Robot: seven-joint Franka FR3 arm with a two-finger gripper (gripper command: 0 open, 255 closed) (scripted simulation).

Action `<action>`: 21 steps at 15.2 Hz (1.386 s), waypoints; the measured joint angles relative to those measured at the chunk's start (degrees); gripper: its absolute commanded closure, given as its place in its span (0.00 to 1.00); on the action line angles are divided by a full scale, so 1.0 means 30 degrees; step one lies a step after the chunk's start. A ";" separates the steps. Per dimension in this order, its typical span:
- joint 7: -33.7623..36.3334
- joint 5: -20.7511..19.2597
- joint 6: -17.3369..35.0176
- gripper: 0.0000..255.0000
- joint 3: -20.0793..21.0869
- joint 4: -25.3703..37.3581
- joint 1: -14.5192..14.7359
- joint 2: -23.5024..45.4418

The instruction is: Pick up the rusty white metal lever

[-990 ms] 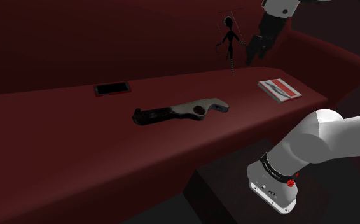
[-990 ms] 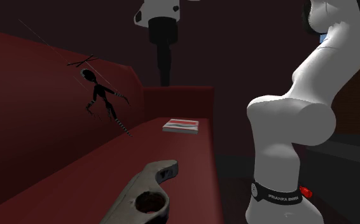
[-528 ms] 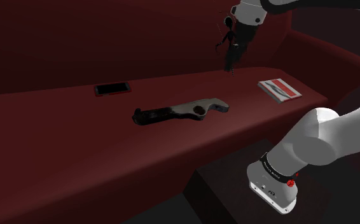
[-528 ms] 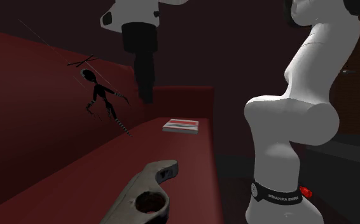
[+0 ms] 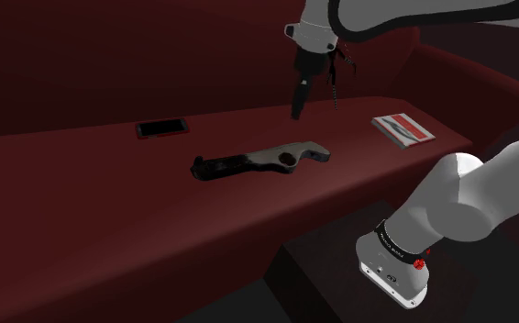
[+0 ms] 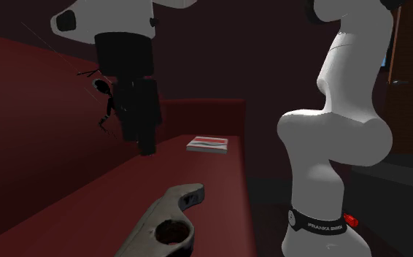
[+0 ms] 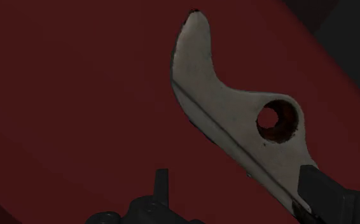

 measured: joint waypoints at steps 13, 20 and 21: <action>-0.3442 0.0372 0.2877 0.00 0.2377 0.0876 0.2941 0.4132; -0.3363 0.0234 0.4601 1.00 0.2482 -0.0154 0.2985 0.4852; -0.3367 0.0230 0.4660 1.00 0.2479 -0.0198 0.2982 0.4863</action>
